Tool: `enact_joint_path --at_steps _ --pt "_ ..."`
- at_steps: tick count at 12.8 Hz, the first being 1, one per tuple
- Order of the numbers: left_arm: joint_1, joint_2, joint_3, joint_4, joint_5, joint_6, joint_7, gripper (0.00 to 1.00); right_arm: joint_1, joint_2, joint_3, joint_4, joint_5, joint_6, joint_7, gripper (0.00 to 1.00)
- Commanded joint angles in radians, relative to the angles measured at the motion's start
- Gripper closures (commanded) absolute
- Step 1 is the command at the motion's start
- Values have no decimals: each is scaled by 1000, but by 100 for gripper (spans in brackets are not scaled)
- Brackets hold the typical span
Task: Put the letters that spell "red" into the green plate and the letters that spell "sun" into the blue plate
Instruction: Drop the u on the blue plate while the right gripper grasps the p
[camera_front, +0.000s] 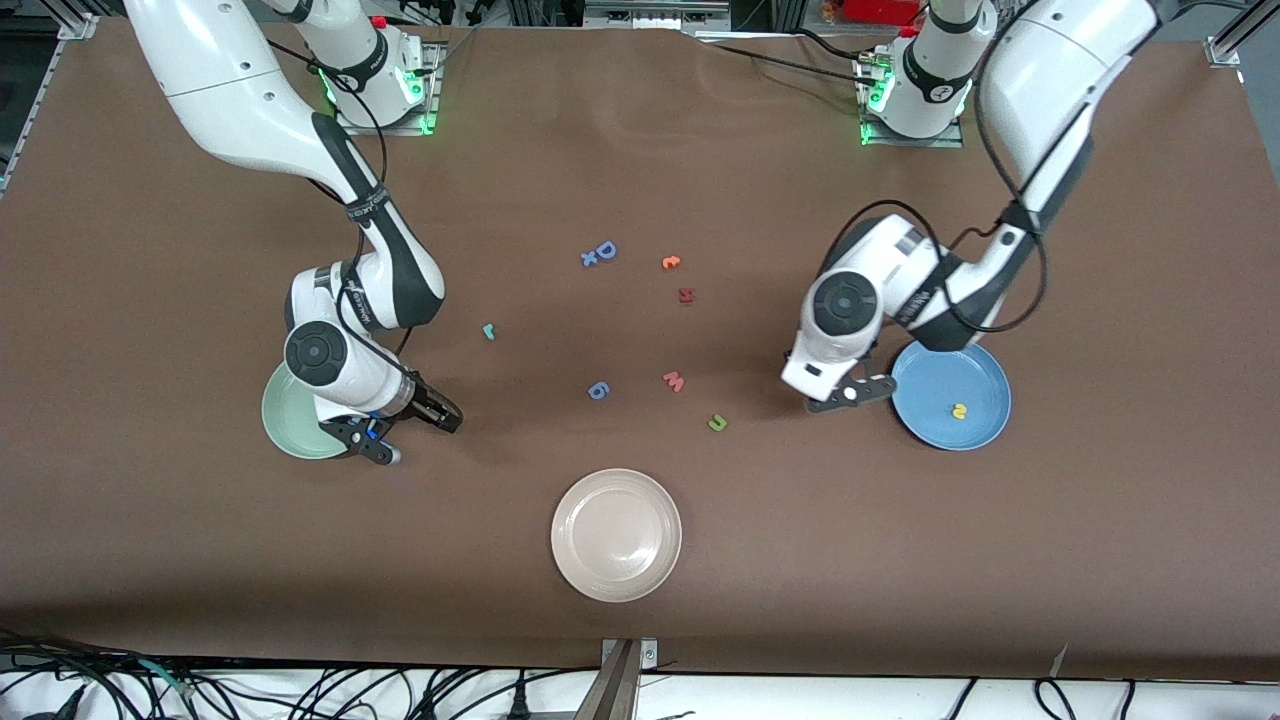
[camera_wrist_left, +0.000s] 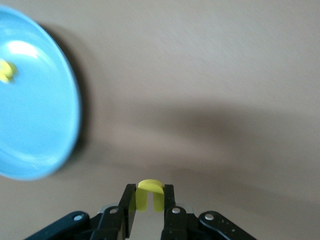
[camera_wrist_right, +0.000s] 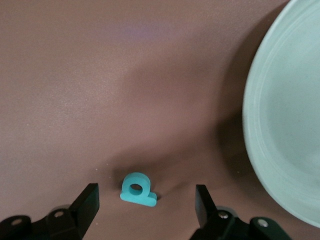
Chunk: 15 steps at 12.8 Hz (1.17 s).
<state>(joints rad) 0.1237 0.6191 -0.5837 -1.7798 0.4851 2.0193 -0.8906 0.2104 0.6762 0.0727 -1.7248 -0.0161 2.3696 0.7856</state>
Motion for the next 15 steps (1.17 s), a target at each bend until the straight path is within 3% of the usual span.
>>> enact_joint_path --at_steps 1,6,7,8,9,10,11,13,15 --pt "71 -24 -4 -4 -25 -24 186 94 12 20 -11 28 15 -3 14 14" --pt "259 13 -2 -4 -11 -1 580 93 17 46 -11 30 15 28 23 16" --pt "278 30 -2 -7 -11 19 625 92 20 48 -11 28 15 28 23 21" --pt "295 57 -1 -13 -8 39 653 87 21 49 -11 30 13 28 21 33" --pt "297 73 1 -15 -6 48 659 71 21 49 -11 30 13 28 20 45" --pt "297 70 1 -15 -6 45 661 19 21 49 -11 30 13 28 20 56" --pt "297 65 1 -12 -6 39 661 0 21 49 -11 28 13 28 20 66" --pt "295 56 -4 -10 -8 30 659 0 23 54 -11 28 13 28 20 80" --pt "287 38 -19 -4 -11 7 648 0 23 51 -11 30 10 27 14 85"
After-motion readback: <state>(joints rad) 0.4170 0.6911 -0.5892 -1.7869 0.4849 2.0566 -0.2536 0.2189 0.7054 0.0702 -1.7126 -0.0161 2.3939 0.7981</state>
